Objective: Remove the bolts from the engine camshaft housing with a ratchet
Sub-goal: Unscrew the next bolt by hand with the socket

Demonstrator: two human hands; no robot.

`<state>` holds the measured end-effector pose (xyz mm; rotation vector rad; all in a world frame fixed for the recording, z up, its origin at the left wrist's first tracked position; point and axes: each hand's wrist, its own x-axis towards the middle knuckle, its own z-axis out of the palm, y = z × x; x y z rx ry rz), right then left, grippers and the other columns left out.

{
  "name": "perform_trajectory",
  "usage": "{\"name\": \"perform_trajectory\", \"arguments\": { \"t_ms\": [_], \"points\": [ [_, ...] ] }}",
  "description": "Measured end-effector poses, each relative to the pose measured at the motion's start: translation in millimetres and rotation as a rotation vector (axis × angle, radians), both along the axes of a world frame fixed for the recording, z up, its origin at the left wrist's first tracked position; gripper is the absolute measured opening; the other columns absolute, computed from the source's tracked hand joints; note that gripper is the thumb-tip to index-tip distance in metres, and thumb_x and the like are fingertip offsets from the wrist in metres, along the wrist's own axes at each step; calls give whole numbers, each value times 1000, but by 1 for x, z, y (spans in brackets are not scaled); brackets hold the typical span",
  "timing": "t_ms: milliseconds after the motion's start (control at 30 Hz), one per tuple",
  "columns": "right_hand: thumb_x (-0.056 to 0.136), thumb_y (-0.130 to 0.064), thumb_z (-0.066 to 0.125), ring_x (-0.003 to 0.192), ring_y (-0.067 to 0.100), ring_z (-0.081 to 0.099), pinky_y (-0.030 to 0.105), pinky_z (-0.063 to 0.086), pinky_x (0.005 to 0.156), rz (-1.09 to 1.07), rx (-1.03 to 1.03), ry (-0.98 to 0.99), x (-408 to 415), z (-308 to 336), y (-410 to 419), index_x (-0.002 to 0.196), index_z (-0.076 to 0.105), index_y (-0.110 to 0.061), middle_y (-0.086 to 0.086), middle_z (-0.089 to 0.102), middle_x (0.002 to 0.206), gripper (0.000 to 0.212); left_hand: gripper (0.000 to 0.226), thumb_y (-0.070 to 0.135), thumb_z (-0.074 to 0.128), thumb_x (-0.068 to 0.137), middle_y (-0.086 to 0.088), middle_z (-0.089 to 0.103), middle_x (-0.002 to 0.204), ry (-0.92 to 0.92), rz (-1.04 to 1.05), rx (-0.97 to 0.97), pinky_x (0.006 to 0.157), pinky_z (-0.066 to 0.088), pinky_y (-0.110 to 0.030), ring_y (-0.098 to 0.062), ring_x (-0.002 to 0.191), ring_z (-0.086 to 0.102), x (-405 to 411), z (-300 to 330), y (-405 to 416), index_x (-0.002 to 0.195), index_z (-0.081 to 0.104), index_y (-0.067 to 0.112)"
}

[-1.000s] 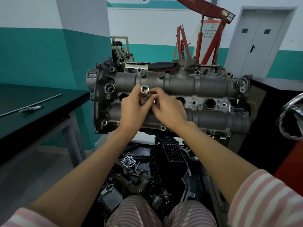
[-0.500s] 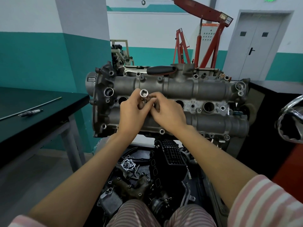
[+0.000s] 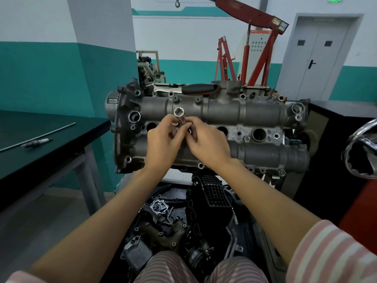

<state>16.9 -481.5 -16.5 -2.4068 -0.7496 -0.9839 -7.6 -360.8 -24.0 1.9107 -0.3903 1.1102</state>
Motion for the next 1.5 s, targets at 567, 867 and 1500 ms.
{"name": "perform_trajectory", "arguments": {
  "t_ms": [567,867,1500],
  "points": [
    [94,-24,44,73,21,63,31,41,57,20,25,-4,-5,0,0,131,46,-18,1,67,83,37,16,20,63,89,-3,56,51,-9,1,-10,48,43,-30,-16,47,53,-3,2,-1,89,62,4],
    [95,-38,30,135,-4,24,15,24,109,541,810,356,-72,-37,24,145,14,-29,-15,26,149,53,46,50,57,83,4,59,111,134,-145,15,85,42,-12,-2,102,55,-14,23,3,117,49,20],
    [94,-57,23,107,-37,24,-9,22,86,587,968,607,-69,-5,42,146,9,-28,-33,20,139,62,61,53,7,96,9,36,148,415,-592,-466,114,19,-31,2,130,36,-29,46,-8,145,28,23]
  ]
}}
